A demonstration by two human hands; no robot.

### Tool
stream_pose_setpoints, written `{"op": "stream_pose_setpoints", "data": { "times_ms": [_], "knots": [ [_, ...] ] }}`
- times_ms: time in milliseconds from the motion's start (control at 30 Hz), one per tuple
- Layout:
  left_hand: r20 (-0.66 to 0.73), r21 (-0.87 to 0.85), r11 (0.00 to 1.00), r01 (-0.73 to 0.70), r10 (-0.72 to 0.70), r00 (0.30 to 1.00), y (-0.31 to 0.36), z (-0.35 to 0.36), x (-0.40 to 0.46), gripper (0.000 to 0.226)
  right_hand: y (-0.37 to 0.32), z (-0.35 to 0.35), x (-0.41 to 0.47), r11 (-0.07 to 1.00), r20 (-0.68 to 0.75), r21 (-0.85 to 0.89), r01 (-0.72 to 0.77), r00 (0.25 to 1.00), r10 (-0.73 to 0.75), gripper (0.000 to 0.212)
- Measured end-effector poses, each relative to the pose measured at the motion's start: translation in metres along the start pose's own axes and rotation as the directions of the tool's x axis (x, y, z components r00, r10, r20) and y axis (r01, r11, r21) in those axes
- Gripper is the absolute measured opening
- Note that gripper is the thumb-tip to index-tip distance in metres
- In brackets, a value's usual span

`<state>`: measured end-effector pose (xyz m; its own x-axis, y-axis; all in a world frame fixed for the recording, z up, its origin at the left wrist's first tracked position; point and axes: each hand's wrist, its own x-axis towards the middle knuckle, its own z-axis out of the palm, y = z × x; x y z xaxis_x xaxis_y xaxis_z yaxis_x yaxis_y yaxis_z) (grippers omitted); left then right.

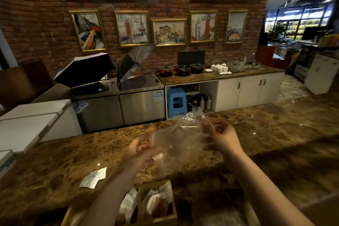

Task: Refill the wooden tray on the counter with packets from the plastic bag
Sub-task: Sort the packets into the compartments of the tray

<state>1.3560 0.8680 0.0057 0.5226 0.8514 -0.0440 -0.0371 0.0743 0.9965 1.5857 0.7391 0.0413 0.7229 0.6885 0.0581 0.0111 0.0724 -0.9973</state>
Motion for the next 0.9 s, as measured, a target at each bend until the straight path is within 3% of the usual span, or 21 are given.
{"op": "stream_pose_setpoints", "data": {
  "times_ms": [133,300,400,467,633,833,900],
  "knots": [
    [-0.083,-0.020,1.000,0.000,-0.002,0.997,-0.002,0.033,0.009,0.051,0.008,-0.026,0.004,0.992,-0.134,-0.123,0.022,0.990,-0.039,0.056],
    [-0.106,0.106,0.994,0.007,0.004,0.994,-0.017,0.083,0.019,0.042,0.028,-0.068,0.006,0.922,-0.222,-0.375,0.099,0.956,-0.192,0.053],
    [-0.121,0.195,0.981,-0.024,0.048,0.991,-0.027,0.113,0.019,0.028,0.042,-0.087,0.003,0.783,-0.220,-0.598,0.169,0.905,-0.364,0.045],
    [-0.136,0.306,0.951,-0.034,0.079,0.988,-0.036,0.129,0.021,0.022,0.050,-0.097,0.001,0.702,-0.162,-0.688,0.181,0.906,-0.392,0.050],
    [-0.135,0.530,0.846,-0.052,0.145,0.980,-0.059,0.163,0.025,0.027,0.076,-0.118,-0.003,0.558,-0.002,-0.802,0.211,0.934,-0.356,0.058],
    [0.023,0.649,0.761,-0.027,0.017,1.000,-0.090,0.180,0.021,0.017,0.110,-0.139,0.000,0.507,0.108,-0.846,0.162,0.985,-0.135,0.076],
    [0.083,0.731,0.682,-0.019,-0.061,0.995,-0.099,0.181,0.017,0.032,0.122,-0.143,0.001,0.455,0.149,-0.874,0.168,0.986,-0.078,0.077]
  ]
}}
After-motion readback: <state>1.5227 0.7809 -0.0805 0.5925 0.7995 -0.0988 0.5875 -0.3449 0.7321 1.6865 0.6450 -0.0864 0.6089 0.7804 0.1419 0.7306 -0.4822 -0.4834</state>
